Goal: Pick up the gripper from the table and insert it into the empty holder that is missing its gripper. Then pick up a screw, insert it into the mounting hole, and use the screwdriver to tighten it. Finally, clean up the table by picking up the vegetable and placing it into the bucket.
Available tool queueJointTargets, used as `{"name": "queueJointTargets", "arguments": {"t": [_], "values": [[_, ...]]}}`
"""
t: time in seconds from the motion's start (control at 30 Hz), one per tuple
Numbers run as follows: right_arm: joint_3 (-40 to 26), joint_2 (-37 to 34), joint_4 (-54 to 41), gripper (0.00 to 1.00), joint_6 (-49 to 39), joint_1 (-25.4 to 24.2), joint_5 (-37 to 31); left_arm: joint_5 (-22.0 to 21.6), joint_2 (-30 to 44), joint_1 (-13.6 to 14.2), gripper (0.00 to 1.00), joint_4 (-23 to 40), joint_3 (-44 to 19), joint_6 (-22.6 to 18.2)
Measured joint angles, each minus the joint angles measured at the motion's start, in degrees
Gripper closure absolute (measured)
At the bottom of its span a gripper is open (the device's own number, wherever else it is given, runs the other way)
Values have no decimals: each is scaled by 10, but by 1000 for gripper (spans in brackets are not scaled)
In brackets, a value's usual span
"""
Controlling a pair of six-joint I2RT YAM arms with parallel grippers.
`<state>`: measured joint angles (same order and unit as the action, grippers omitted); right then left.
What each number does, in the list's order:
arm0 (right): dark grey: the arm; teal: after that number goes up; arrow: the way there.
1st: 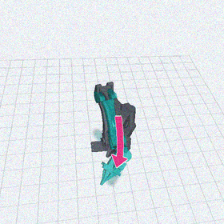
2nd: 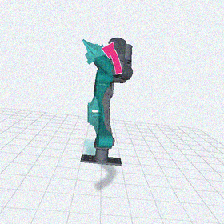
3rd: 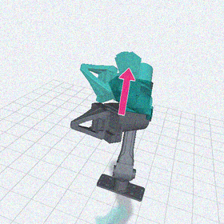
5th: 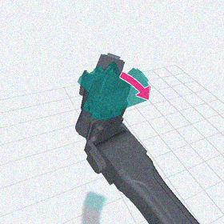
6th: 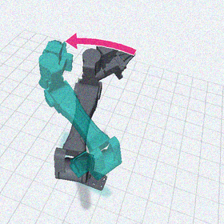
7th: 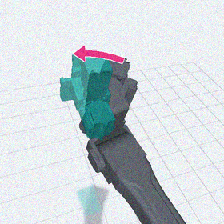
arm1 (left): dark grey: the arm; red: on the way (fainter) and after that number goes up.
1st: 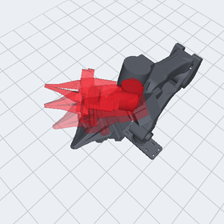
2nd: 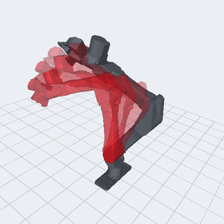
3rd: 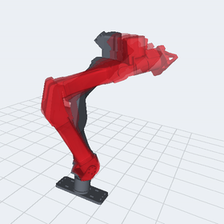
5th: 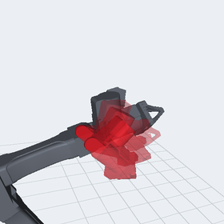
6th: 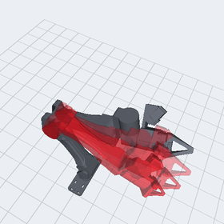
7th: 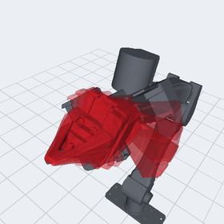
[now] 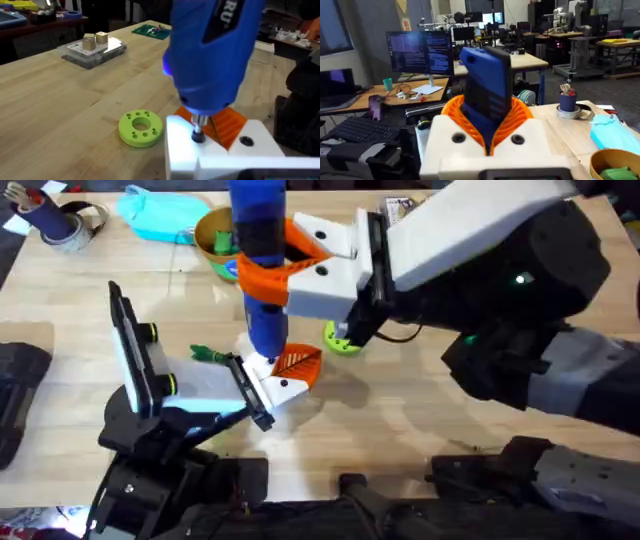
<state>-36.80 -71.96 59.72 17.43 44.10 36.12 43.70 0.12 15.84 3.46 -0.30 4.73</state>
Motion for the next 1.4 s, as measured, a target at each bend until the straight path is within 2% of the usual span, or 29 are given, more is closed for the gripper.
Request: {"name": "queueJointTargets", "arguments": {"t": [0.8, 1.03, 1.17, 1.4], "values": [[0, 0, -1, 979, -7, 2, 8, 1, 2, 2, 991, 0, 0, 0], [1, -13, 58, 979, -7, 5, 28, 1, 1, 2, 991, -8, -1, -7], [0, -7, 93, 979, -5, 5, 4, -1, 2, 2, 991, 0, 0, -6], [-23, -4, 72, 979, -10, 3, -43, -2, 2, 2, 991, 0, 0, -6]]}}
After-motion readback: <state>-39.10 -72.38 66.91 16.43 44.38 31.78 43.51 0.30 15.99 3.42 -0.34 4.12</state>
